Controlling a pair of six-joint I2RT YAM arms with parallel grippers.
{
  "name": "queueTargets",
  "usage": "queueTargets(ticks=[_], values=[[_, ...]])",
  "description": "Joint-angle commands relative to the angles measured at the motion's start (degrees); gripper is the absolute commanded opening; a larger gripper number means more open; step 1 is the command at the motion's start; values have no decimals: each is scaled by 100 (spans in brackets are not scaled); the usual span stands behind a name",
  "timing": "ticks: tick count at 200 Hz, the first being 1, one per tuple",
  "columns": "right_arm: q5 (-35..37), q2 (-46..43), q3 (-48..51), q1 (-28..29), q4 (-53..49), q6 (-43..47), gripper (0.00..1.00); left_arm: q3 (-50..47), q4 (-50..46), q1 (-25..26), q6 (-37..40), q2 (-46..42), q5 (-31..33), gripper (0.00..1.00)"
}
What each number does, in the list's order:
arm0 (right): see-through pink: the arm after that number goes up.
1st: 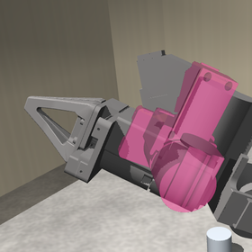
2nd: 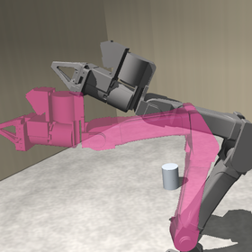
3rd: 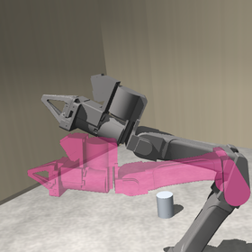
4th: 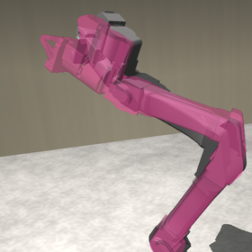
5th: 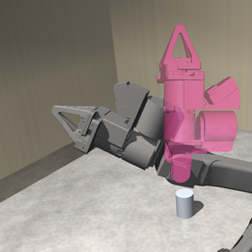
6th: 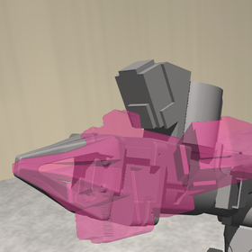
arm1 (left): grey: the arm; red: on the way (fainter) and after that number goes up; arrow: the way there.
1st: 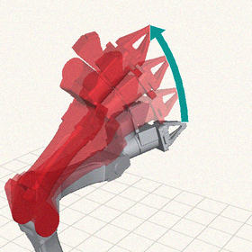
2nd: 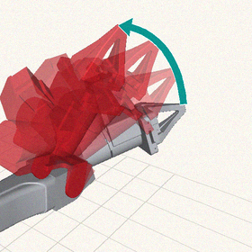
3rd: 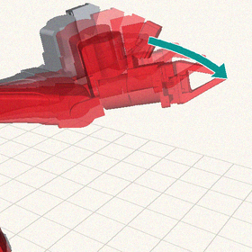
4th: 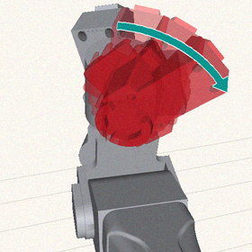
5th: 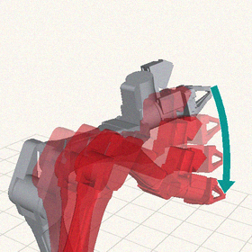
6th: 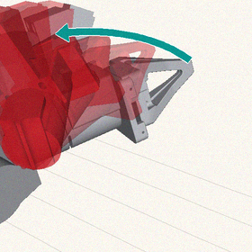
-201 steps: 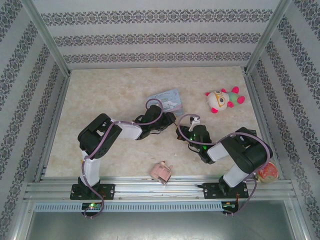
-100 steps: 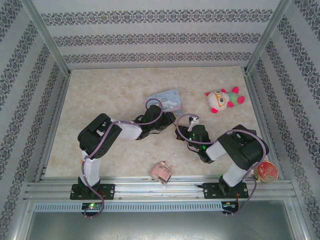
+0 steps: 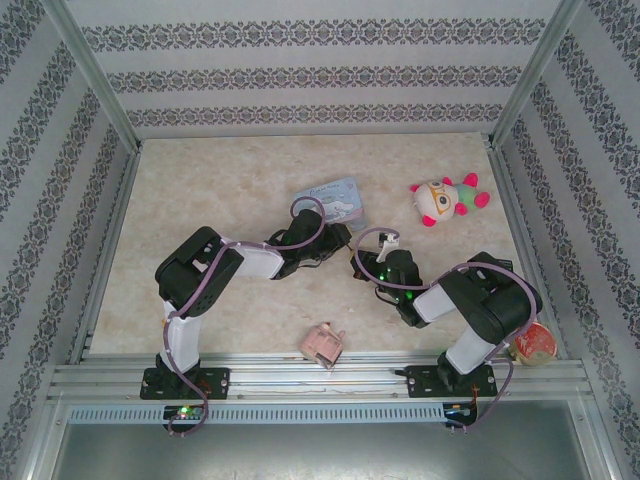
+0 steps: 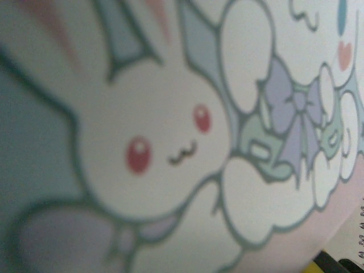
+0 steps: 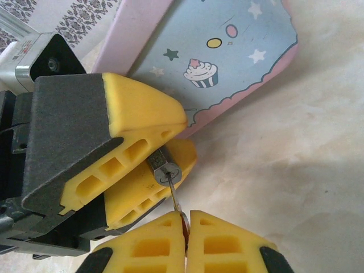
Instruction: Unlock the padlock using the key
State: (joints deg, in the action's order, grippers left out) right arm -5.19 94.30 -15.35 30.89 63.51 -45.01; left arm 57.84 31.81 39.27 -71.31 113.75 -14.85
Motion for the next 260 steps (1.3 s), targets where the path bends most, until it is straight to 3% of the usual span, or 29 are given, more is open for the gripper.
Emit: queueTargets(ticks=[1, 76, 158, 260], values=[[75, 31, -106, 28, 426, 61, 0, 16, 272, -24, -156, 33, -185, 20], [29, 333, -290, 35, 496, 9, 0, 5, 230, -24, -199, 42, -323, 20], [-738, 635, -400, -74, 864, 396, 0, 60, 256, -24, -523, 60, -786, 20], [-1202, 1082, -253, -380, 1480, -39, 0, -186, -44, -24, -674, -211, -1090, 20]])
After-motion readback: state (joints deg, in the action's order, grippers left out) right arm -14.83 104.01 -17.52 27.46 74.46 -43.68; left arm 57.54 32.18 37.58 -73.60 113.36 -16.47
